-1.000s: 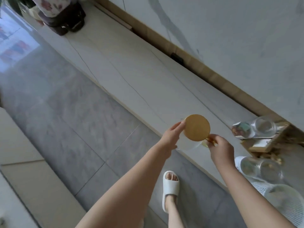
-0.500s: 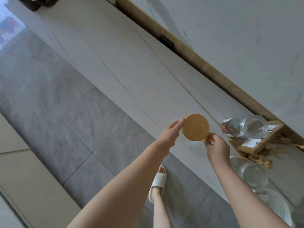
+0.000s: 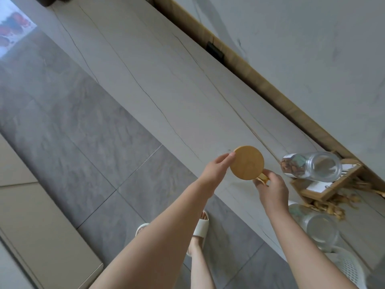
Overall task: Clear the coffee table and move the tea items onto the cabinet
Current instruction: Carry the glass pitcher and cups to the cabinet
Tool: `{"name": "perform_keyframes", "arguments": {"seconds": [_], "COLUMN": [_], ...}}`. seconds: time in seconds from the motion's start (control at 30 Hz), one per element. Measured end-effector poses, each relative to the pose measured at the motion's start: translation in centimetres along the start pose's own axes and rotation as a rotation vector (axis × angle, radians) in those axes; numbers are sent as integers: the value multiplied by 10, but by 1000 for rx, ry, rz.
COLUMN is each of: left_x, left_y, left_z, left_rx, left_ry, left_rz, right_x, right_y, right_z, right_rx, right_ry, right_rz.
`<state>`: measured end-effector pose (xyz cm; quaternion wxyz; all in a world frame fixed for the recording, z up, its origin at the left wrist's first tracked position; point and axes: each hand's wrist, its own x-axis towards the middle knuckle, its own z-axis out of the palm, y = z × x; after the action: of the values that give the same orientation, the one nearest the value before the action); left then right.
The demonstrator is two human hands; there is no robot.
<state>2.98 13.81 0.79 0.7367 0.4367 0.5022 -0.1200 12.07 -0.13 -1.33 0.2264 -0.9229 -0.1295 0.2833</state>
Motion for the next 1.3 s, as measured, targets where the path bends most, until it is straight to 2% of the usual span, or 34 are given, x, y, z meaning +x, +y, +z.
{"name": "perform_keyframes", "arguments": {"seconds": [0.17, 0.27, 0.47, 0.6, 0.8, 1.3], "left_x": [-20, -39, -86, -122, -176, -317], "left_y": [-16, -31, -62, -91, -156, -343], "left_z": [-9, -23, -72, -127, -231, -476], "left_rx": [211, 265, 286, 216, 81, -413], "left_ry": [110, 155, 258, 352, 504, 809], "left_rz": [25, 9, 18, 4, -68, -199], "right_x": [-27, -50, -100, -134, -198, -409], "right_y": [-12, -17, -47, -96, -181, -332], "right_z": [-2, -1, 24, 59, 144, 381], "right_rx": [-28, -35, -52, -110, -327, -770], "right_ry": [5, 13, -153, -277, -544, -846], "right_rz": [-86, -55, -70, -232, -551, -1036]}}
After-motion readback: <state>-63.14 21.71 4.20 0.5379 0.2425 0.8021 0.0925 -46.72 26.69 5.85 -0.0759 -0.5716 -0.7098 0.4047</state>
